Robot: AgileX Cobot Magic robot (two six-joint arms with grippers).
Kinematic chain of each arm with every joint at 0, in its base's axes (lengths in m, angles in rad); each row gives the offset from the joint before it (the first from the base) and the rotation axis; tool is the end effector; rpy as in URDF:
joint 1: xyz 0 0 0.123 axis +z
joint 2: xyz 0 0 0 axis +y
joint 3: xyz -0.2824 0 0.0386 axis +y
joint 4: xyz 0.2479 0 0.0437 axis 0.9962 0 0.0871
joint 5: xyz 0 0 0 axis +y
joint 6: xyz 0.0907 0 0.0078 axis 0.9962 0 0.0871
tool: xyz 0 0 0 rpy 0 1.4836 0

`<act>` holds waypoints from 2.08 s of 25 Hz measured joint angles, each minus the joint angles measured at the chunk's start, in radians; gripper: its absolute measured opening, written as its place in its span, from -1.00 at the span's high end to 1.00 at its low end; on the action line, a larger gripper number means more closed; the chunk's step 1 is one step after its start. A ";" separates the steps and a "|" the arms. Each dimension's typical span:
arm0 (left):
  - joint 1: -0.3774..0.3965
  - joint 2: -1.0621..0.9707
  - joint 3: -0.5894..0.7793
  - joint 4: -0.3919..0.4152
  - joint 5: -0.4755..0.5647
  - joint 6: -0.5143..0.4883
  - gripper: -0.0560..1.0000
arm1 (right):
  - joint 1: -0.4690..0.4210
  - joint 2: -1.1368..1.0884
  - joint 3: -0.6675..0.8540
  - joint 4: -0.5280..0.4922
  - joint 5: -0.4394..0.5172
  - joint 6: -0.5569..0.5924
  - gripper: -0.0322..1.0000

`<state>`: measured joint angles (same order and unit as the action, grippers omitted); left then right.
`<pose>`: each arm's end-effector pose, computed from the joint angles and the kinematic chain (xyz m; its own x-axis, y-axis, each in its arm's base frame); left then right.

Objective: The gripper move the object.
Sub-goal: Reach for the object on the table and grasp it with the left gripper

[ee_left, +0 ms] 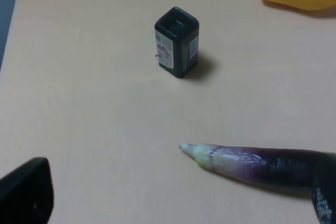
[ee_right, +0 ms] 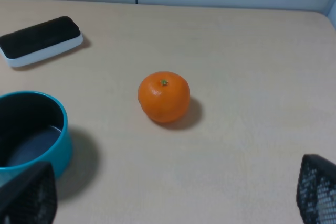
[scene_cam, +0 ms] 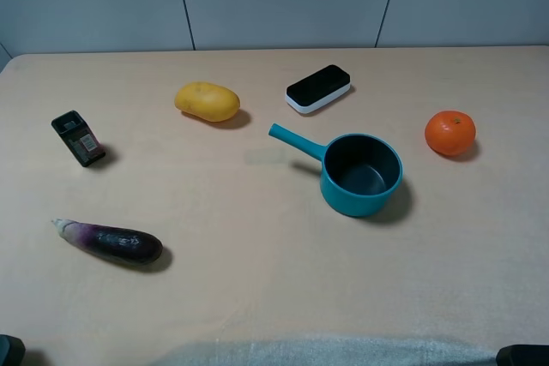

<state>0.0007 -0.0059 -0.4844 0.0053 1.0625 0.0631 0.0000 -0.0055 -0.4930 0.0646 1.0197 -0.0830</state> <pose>-0.0040 0.0004 0.2727 -0.4655 0.0653 -0.8826 0.0258 0.9979 0.0602 -0.0033 0.0050 0.2787 -0.4167 -0.0490 -0.9077 -0.0705 0.9973 -0.0215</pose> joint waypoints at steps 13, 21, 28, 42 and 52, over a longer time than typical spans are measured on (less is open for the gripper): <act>0.000 0.000 0.000 -0.005 0.000 0.000 -0.99 | 0.000 0.000 0.000 0.000 0.000 0.000 -0.41; 0.000 0.000 0.000 0.000 0.000 0.000 -0.99 | 0.000 0.000 0.000 0.000 0.000 0.000 -0.41; 0.000 0.000 0.000 0.000 0.000 0.000 -0.99 | 0.000 0.000 0.000 0.000 0.000 0.000 -0.41; 0.000 0.000 0.000 0.003 0.000 0.000 -0.99 | 0.000 0.000 0.000 0.000 0.000 0.000 -0.41; 0.000 0.000 0.000 0.003 0.000 0.001 -0.99 | 0.000 0.000 0.000 0.000 0.000 0.000 -0.41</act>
<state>0.0007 -0.0059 -0.4844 0.0084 1.0625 0.0640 0.0000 -0.0055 -0.4930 0.0646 1.0197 -0.0830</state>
